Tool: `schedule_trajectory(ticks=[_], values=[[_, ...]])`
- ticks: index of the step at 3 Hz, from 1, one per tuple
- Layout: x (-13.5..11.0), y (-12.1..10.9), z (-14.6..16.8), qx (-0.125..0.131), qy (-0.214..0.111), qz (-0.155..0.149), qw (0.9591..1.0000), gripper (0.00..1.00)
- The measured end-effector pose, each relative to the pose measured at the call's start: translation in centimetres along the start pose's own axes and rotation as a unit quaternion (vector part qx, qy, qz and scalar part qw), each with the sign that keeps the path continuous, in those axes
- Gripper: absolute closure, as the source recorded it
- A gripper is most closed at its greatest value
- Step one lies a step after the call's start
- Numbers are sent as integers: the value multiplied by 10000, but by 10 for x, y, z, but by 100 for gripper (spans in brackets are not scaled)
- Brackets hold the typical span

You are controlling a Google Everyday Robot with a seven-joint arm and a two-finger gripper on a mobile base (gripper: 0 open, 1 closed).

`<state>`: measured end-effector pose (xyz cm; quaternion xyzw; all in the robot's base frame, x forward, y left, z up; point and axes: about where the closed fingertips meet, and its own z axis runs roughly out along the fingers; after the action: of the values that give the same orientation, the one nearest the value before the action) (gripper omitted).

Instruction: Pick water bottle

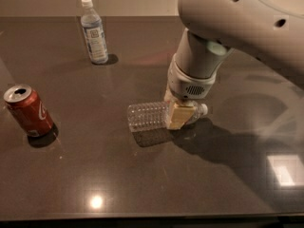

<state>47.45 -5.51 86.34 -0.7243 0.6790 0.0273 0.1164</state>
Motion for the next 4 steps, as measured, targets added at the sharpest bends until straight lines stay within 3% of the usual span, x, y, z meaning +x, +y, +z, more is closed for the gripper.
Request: schedule_trajectory(ticks=[1, 2, 3, 4], values=[[1, -8, -30, 34, -137, 90, 9999, 85], [2, -20, -74, 65, -220, 106, 9997, 100], [2, -34, -117, 155, -280, 64, 9995, 100], [-2, -42, -139, 395, -392, 51, 9984, 100]])
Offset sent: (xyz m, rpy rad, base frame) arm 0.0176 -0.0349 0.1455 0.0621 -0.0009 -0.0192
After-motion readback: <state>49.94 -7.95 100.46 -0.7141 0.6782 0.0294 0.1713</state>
